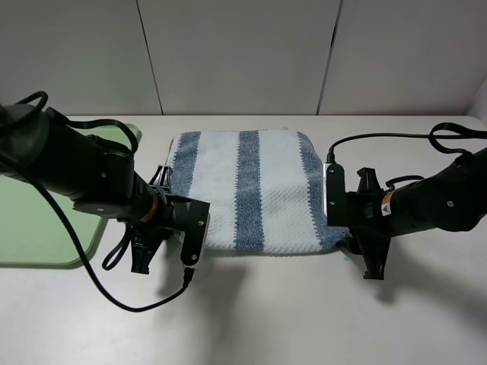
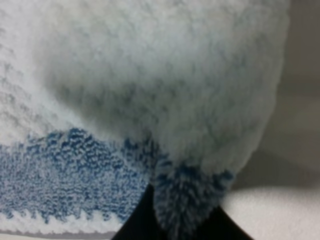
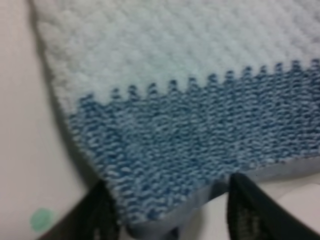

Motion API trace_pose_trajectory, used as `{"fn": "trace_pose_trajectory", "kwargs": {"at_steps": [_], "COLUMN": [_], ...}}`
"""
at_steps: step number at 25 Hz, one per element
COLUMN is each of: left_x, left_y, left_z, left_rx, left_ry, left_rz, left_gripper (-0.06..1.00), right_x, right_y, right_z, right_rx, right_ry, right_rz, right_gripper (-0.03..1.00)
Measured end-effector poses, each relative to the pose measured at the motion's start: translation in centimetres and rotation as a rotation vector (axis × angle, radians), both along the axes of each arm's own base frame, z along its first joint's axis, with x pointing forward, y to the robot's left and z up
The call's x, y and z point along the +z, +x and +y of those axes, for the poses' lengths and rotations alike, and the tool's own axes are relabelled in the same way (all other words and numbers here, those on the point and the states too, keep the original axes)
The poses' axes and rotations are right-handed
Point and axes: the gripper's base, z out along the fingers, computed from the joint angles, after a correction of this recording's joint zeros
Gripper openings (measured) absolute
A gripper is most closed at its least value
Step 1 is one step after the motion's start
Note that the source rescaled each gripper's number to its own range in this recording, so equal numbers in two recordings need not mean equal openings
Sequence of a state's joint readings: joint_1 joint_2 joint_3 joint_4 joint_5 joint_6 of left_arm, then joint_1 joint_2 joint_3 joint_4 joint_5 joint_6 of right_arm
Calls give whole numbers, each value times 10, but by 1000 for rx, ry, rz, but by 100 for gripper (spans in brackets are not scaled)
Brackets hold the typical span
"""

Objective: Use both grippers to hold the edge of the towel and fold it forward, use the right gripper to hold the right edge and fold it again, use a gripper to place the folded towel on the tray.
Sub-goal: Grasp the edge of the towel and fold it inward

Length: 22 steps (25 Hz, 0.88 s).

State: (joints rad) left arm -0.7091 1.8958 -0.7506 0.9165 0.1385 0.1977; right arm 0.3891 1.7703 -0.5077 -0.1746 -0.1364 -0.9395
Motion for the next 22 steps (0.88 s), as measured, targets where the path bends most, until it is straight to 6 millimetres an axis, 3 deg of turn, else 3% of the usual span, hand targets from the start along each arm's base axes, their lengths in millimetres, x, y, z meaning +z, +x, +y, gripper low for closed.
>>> {"fn": "trace_pose_trajectory", "kwargs": {"at_steps": [7,11,22], "left_x": [0,0,0], "left_y": [0,0,0], "left_z": [0,0,0], "left_rx": [0,2,2], "left_ry": [0,-1,-1], "left_rz": [0,1,1], "left_gripper": [0,0,0], "right_x": [-3,-4,-5], "right_y": [-2,-3,-3], "right_z": [-1,-2,-1], "right_rx": [1,2,2], "right_ry": [-12,-16,-16], "right_rz": [20,29,29], "right_gripper": [24,2,0]}}
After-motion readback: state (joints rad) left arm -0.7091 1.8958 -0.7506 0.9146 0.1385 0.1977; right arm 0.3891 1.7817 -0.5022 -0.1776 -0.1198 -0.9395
